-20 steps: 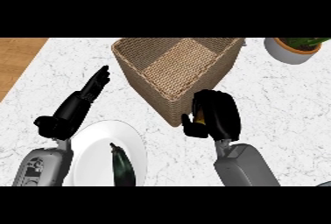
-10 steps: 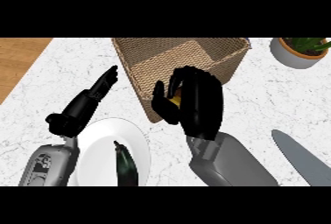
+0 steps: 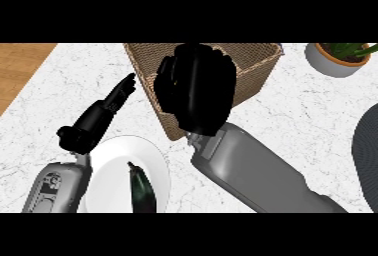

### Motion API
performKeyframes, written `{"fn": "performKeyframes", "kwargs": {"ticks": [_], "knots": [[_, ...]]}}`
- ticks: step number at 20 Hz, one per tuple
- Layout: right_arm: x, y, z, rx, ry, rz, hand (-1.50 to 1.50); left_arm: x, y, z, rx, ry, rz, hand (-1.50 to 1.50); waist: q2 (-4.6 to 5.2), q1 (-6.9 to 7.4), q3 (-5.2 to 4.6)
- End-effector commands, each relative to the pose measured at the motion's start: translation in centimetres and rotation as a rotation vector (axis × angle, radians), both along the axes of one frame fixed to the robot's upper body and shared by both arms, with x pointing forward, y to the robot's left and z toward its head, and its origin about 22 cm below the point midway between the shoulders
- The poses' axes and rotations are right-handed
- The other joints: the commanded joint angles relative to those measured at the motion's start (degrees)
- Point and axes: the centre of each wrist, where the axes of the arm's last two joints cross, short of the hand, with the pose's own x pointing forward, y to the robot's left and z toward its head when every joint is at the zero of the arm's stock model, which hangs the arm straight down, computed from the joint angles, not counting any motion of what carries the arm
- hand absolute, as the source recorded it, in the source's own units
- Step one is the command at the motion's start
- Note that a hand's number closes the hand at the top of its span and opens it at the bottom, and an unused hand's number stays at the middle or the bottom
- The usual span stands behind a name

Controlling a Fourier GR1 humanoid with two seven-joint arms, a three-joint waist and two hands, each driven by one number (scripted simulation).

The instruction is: Pick the sweet potato from the placemat and place it in the basket

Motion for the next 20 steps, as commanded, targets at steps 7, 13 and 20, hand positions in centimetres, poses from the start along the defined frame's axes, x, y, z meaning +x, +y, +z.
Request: {"fn": "performKeyframes", "kwargs": {"ticks": [7,13,20], "knots": [[3.5,2.5,6.2,0.142,-0.029,-0.287,1.5,0.7,0.0,0.5,-0.001,-0.015,0.025,0.0,0.58,-0.96,0.06],[5.6,2.6,8.5,0.197,-0.099,-0.384,1.5,0.4,0.3,0.2,-0.009,-0.01,0.031,0.0,0.74,-1.84,0.14],[8.5,1.5,7.8,0.22,-0.06,-0.485,1.5,0.2,1.0,0.5,-0.01,-0.023,0.047,0.0,0.9,-2.57,0.25]]}}
